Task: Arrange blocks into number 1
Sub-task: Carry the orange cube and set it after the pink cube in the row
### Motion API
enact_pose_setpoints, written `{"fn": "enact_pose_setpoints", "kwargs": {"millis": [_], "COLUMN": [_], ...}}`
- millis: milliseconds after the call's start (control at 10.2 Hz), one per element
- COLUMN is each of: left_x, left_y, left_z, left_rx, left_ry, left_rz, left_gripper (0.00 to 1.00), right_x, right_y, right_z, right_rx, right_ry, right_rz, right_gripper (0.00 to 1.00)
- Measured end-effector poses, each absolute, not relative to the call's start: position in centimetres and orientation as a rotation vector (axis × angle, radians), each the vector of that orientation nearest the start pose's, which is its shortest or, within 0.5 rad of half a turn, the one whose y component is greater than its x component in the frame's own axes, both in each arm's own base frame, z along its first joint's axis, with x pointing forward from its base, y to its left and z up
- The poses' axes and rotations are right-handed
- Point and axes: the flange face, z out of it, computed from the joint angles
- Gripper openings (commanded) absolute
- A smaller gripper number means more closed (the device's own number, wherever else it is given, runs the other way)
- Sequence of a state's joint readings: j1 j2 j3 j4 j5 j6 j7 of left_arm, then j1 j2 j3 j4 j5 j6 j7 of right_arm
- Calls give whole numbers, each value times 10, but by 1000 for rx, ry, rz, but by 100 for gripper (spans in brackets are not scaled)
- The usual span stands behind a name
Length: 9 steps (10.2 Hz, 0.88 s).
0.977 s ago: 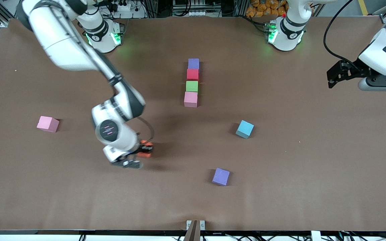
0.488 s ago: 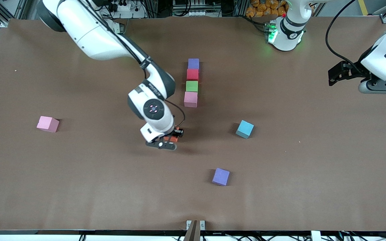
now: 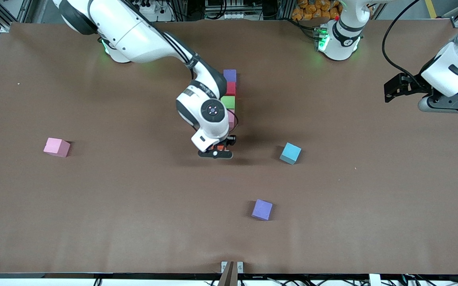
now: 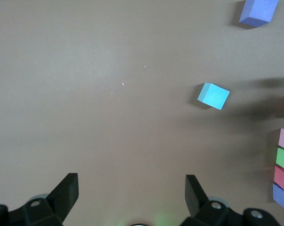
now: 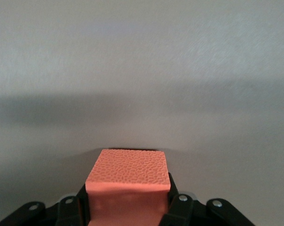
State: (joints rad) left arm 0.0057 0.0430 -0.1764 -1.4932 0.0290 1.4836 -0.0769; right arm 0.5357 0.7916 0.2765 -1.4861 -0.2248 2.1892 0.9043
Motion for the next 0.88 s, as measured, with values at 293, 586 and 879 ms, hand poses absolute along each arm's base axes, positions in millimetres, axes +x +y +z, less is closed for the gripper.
{"fn": "enact_pose_setpoints", "kwargs": {"millis": [293, 586, 879], "left_x": [552, 552, 556], "left_y": [-97, -99, -90], "left_z": [631, 631, 630], "left_rx": [-3119, -3121, -3123], "left_ry": [161, 159, 132], "left_rz": [52, 49, 47], "left_gripper": [100, 100, 100], "right_x": [505, 505, 502], "right_y": [494, 494, 495], "right_z": [204, 204, 204], "right_rx": [-3164, -3161, -3159], "right_ry": [3, 8, 8], "right_rz": [46, 43, 40], "right_gripper": [0, 0, 0]}}
